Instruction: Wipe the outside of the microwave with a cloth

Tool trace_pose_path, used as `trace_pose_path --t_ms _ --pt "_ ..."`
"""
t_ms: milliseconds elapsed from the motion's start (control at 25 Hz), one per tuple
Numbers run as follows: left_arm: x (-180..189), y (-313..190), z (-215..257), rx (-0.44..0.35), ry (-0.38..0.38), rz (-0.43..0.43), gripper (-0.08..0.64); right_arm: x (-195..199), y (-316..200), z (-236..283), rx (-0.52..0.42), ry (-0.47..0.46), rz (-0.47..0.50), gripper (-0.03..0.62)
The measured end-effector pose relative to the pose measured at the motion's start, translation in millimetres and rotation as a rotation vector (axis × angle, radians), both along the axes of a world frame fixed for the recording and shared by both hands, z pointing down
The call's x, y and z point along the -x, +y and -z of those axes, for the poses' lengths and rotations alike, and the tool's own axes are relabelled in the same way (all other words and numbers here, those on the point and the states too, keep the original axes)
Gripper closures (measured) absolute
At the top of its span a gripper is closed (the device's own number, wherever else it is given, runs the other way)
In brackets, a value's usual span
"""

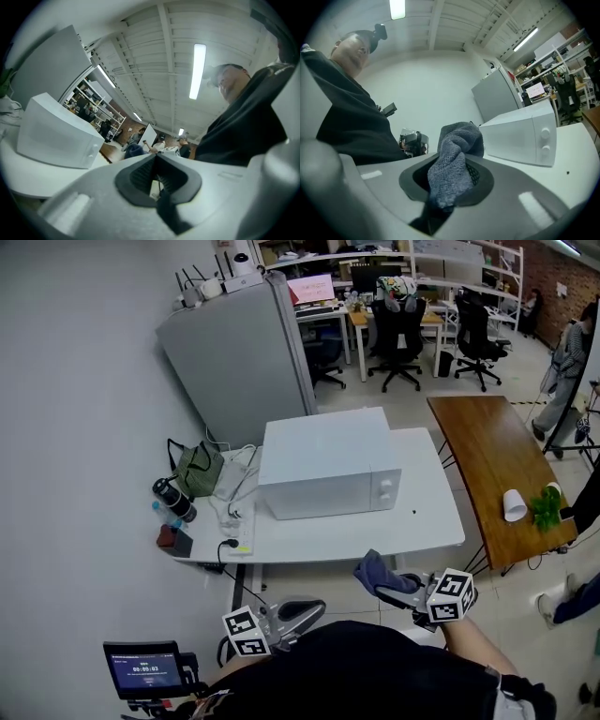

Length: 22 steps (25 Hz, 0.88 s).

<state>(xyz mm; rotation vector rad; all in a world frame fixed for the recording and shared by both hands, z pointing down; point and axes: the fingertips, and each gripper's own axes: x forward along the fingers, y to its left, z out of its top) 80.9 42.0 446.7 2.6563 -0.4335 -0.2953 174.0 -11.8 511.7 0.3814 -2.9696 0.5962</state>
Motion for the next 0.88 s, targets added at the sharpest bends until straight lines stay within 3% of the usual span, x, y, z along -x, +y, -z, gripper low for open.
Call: trace_pose_path --t_ms 120,360,600,720,880 --pt "21.6 -7.8 -5.0 0.003 0.014 0.006 0.557 17.6 -11.3 2.2 0.007 -0.011 -0.009 0.526" --pt "128.6 -69.5 17.2 -0.065 0.07 0.018 0.557 111.6 -67.4 32.8 -0.024 -0.027 -0.059 0.525" --pt "198.8 -108.7 16.9 -0.044 0.098 -0.021 0.557 176.4 -98.3 43.6 -0.033 -0.02 -0.107 0.525" --pt "215.4 -134.7 11.5 -0.017 0.127 -0.029 0.557 191.0 -114.6 39.8 -0.014 0.001 -0.119 0.525" --pt "203.7 -165.6 3.4 0.011 0.13 -0.07 0.557 175.4 -143.3 35.6 -0.006 0.018 -0.146 0.525"
